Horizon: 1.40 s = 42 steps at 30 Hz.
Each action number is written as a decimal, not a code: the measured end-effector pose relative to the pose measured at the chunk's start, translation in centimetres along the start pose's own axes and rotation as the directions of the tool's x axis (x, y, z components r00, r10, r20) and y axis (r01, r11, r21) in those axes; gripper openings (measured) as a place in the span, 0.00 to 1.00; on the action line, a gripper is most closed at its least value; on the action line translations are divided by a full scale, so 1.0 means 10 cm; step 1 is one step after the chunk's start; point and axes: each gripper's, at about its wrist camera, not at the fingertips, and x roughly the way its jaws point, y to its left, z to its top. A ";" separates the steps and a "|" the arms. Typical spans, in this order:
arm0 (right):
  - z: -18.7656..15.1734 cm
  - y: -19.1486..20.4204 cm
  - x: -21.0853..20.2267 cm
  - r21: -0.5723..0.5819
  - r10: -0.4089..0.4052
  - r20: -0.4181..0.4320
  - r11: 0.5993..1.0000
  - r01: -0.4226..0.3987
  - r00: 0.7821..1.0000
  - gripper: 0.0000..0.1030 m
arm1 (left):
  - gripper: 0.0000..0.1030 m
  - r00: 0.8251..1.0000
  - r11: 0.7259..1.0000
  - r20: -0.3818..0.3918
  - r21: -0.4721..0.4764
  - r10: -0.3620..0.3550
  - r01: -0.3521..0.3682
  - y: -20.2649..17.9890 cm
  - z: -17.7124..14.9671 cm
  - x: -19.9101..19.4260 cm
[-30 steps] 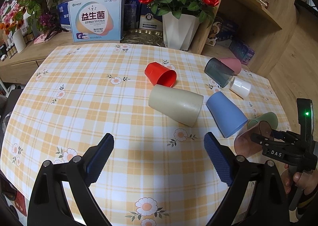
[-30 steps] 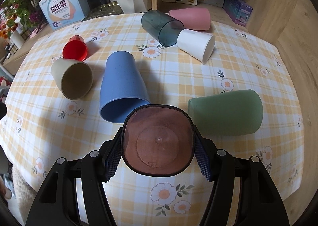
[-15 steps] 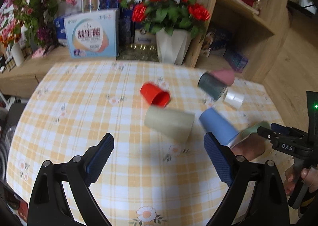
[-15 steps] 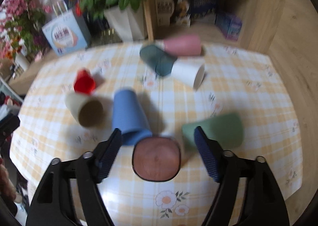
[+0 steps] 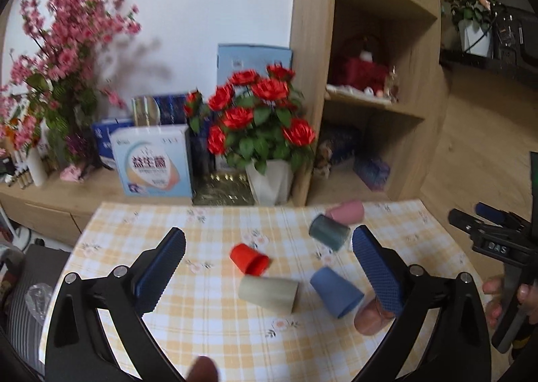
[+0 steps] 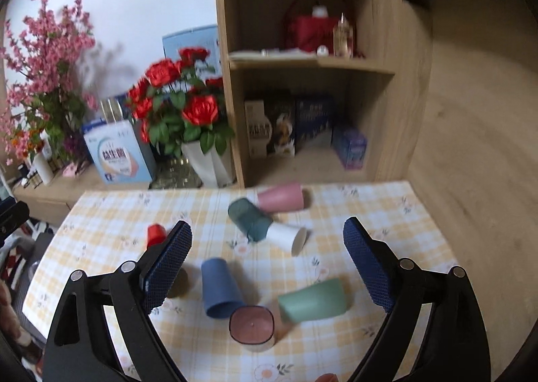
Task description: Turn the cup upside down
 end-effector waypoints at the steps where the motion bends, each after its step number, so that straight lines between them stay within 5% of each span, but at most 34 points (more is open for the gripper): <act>1: 0.02 0.01 -0.05 -0.003 0.000 0.012 1.000 0.000 1.000 0.86 | 0.94 1.000 1.000 0.005 0.002 0.003 -0.003 -0.01 0.02 -0.03; 42: 0.23 0.16 -0.39 -0.010 0.020 0.079 1.000 -0.019 0.997 0.86 | 0.94 0.999 0.999 0.033 0.016 0.031 -0.032 -0.08 0.20 -0.23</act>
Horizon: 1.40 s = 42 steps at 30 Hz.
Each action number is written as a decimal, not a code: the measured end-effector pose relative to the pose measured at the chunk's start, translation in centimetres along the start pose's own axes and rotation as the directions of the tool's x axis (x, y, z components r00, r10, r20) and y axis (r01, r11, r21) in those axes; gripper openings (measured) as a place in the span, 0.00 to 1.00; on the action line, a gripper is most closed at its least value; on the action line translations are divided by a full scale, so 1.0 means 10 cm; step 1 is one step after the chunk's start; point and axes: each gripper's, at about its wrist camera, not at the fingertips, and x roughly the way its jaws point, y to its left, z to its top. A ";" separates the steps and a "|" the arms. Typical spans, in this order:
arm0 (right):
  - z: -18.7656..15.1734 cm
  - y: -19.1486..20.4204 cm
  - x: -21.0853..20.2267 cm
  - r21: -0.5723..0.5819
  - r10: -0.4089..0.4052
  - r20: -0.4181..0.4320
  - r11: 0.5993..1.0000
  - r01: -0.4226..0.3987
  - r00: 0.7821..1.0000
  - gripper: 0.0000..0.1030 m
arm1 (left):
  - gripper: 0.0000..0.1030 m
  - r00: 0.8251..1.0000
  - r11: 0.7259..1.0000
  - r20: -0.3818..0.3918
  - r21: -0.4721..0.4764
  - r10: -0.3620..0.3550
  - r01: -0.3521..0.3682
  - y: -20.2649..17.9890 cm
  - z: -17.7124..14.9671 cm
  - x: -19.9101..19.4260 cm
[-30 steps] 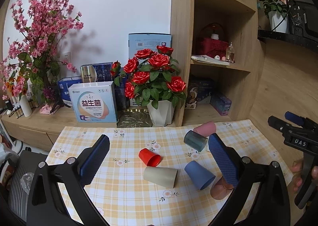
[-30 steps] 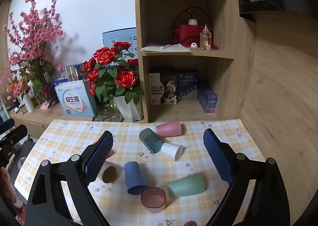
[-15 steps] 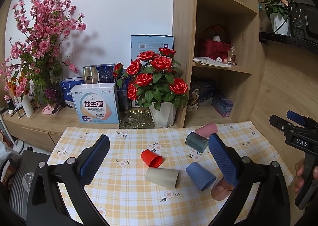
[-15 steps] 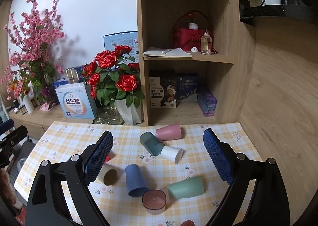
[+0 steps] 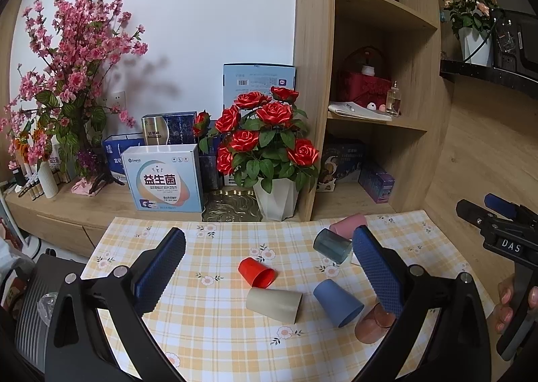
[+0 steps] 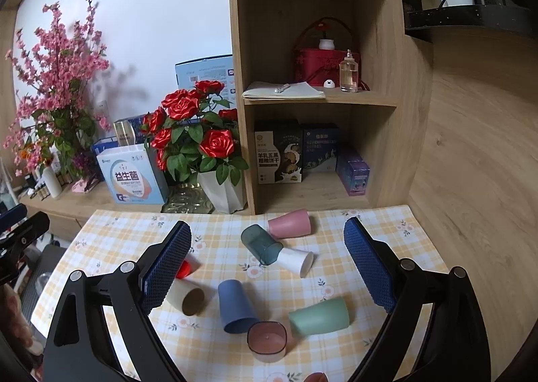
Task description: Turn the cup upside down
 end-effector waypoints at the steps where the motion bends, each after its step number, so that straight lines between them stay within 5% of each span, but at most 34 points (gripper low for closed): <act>1: 0.00 0.00 0.00 0.001 0.001 0.000 1.000 -0.001 1.000 0.86 | 0.94 1.000 1.000 0.000 0.000 -0.002 0.002 0.00 0.00 0.00; 23: 0.05 -0.02 -0.02 0.005 -0.020 -0.011 1.000 0.020 1.000 0.86 | 0.94 0.998 0.998 -0.017 -0.018 -0.066 0.065 -0.04 0.07 0.03; 42: 0.07 -0.02 -0.02 0.005 -0.025 -0.012 1.000 0.025 1.000 0.87 | 0.94 0.999 0.999 -0.013 -0.018 -0.045 0.044 -0.01 0.06 0.03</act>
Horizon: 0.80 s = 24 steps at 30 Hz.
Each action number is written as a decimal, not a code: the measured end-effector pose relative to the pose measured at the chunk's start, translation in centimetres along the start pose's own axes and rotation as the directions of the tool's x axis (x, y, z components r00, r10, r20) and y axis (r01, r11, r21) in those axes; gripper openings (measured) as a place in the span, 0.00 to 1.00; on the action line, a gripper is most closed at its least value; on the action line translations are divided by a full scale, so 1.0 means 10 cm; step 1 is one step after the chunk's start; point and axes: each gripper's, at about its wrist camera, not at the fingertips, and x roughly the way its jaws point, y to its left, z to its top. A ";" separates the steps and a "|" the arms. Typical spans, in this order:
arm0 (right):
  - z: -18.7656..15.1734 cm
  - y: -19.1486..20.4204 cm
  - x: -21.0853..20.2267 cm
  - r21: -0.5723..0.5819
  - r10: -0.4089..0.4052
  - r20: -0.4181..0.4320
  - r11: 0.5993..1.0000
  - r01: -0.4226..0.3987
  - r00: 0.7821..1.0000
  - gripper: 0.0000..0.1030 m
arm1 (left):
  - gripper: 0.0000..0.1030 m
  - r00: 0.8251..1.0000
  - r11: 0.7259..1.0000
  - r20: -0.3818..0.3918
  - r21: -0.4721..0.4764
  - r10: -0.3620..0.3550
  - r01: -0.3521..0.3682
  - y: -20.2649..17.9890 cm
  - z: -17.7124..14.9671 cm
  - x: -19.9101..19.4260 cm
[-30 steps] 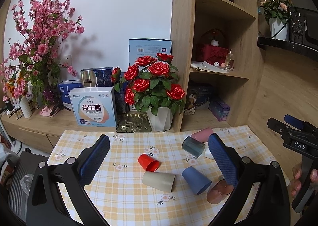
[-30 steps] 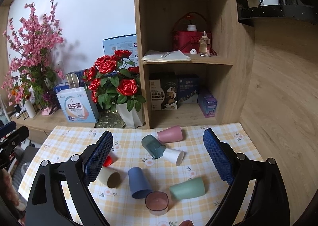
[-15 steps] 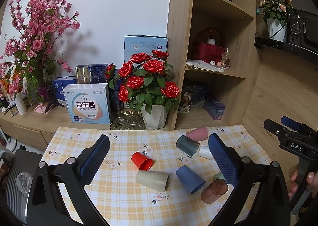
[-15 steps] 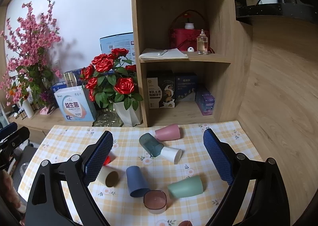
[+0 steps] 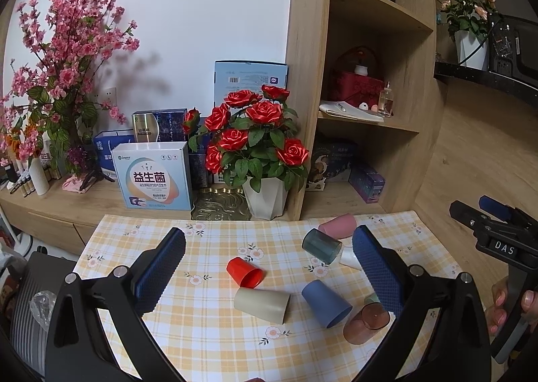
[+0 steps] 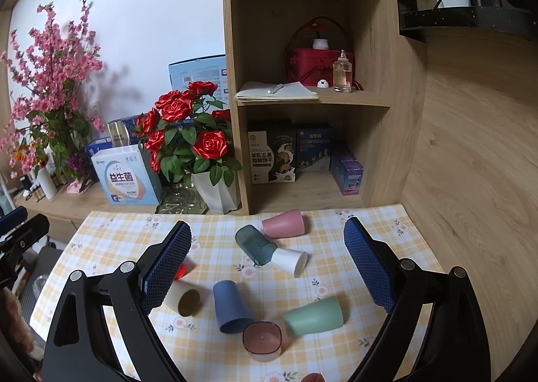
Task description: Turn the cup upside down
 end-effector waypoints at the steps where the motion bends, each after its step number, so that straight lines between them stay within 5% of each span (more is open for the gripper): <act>1: 0.00 0.00 0.00 -0.001 0.000 -0.001 1.000 0.000 1.000 0.87 | 0.94 1.000 1.000 0.001 -0.001 0.000 0.000 0.00 0.00 -0.01; 24: -0.01 0.07 0.01 -0.021 0.003 -0.017 1.000 -0.004 1.000 0.87 | 0.94 1.000 1.000 -0.001 -0.018 -0.008 0.008 0.05 -0.05 -0.04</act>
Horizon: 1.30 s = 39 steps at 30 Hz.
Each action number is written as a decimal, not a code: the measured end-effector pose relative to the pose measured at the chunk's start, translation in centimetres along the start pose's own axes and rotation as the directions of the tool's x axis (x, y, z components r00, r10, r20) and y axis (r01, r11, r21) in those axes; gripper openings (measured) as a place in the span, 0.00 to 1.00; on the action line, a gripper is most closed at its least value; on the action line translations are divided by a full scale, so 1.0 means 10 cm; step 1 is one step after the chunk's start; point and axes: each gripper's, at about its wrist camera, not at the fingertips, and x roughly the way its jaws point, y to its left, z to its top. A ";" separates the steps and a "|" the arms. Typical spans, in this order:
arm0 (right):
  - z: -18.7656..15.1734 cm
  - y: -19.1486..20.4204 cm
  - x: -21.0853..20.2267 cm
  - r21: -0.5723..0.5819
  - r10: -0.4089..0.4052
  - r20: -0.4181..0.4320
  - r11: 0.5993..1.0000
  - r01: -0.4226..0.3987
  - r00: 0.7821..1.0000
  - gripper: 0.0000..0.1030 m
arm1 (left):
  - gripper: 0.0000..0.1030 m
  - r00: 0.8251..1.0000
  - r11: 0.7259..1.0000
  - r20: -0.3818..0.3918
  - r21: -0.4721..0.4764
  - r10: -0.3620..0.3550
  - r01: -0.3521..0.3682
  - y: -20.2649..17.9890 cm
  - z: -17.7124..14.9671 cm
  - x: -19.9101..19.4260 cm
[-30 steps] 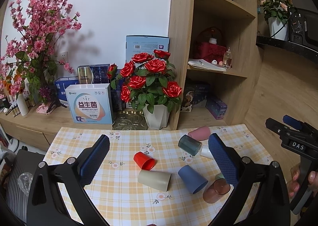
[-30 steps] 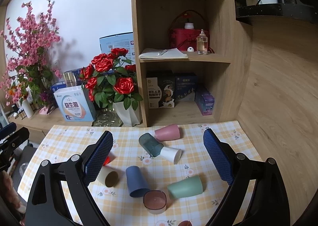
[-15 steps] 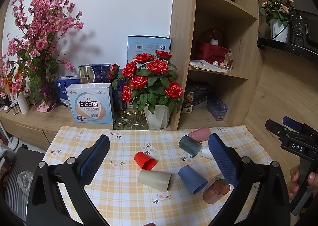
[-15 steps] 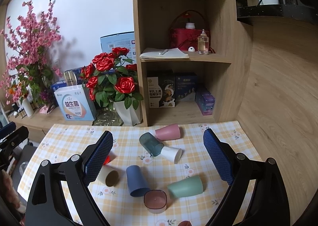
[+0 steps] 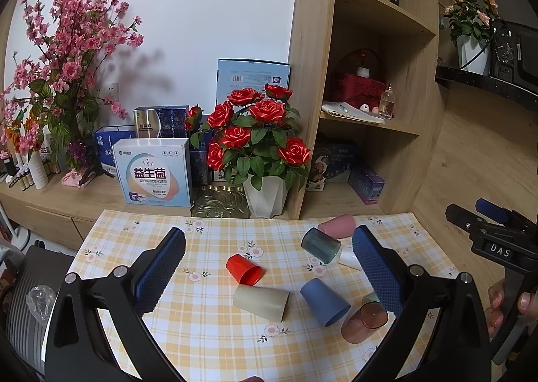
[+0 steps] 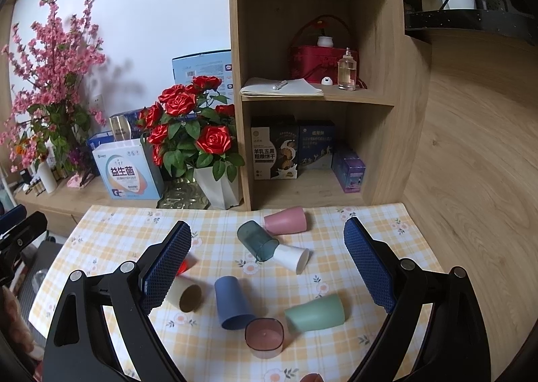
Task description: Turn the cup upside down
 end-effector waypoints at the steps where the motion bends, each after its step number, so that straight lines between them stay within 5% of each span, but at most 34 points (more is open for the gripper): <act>1: 0.00 0.00 0.00 -0.001 0.001 -0.001 1.000 -0.001 1.000 0.86 | 0.94 1.000 1.000 0.000 0.000 0.000 0.000 0.00 0.00 0.00; 39: -0.02 0.05 -0.02 -0.006 0.002 -0.007 1.000 -0.002 1.000 0.87 | 0.94 0.997 0.997 0.006 0.006 0.082 -0.082 0.00 -0.01 -0.02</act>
